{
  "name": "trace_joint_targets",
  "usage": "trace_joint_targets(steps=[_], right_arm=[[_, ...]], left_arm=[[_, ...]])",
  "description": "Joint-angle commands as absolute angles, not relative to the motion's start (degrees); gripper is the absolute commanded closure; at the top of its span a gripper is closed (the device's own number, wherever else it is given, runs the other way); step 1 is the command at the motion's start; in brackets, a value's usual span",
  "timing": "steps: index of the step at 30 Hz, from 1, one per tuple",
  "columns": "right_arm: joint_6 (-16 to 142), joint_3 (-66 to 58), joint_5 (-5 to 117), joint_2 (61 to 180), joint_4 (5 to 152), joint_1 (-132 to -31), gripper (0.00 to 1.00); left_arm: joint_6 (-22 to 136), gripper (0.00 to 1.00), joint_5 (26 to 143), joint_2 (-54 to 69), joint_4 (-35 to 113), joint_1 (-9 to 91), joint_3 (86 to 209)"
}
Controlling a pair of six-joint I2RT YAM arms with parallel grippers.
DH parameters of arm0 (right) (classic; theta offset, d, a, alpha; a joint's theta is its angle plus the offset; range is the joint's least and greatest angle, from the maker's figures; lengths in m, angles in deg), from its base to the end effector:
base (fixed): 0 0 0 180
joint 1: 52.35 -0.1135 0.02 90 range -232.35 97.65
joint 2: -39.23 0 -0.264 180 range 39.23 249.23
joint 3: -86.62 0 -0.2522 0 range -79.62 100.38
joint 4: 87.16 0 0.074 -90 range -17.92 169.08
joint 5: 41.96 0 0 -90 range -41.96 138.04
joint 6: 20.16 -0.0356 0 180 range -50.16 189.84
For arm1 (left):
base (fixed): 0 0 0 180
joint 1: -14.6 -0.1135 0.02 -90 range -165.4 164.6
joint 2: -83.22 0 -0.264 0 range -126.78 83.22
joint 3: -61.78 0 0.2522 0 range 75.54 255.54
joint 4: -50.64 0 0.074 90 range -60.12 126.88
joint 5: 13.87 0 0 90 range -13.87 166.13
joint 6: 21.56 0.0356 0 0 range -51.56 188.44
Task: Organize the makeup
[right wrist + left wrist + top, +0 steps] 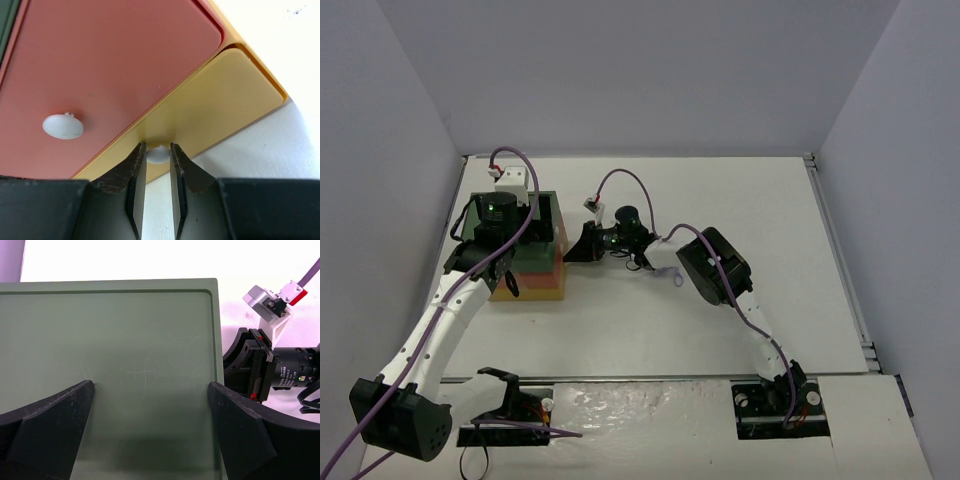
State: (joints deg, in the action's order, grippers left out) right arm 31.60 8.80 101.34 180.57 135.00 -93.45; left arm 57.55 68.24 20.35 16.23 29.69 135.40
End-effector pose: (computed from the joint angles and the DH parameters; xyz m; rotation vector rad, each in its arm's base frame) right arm 0.3707 0.3613 0.1241 -0.9033 1.6095 1.7278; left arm 0.2402 -0.0597 0.3516 -0.0166 1.9829 -0.1579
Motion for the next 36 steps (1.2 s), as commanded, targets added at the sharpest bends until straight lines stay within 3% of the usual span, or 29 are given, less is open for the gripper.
trace_joint_targets(steps=[1, 6, 33, 36], right_arm=[[32.51, 9.77, 103.89, 177.7, 138.87, -94.52, 0.95], [33.59, 7.38, 103.57, 175.09, 137.91, -93.13, 1.0], [51.58, -10.26, 100.6, 158.01, 118.18, -84.75, 1.0], [53.62, -11.3, 97.73, 155.21, 115.4, -84.64, 0.91]], left_arm=[[57.98, 0.03, 69.18, 21.12, 17.18, 30.33, 136.59], [57.91, 0.03, 68.73, 20.79, 17.1, 30.33, 136.63], [58.18, 0.03, 68.04, 20.71, 17.16, 30.31, 136.48], [58.28, 0.03, 68.19, 20.94, 17.31, 30.33, 136.42]])
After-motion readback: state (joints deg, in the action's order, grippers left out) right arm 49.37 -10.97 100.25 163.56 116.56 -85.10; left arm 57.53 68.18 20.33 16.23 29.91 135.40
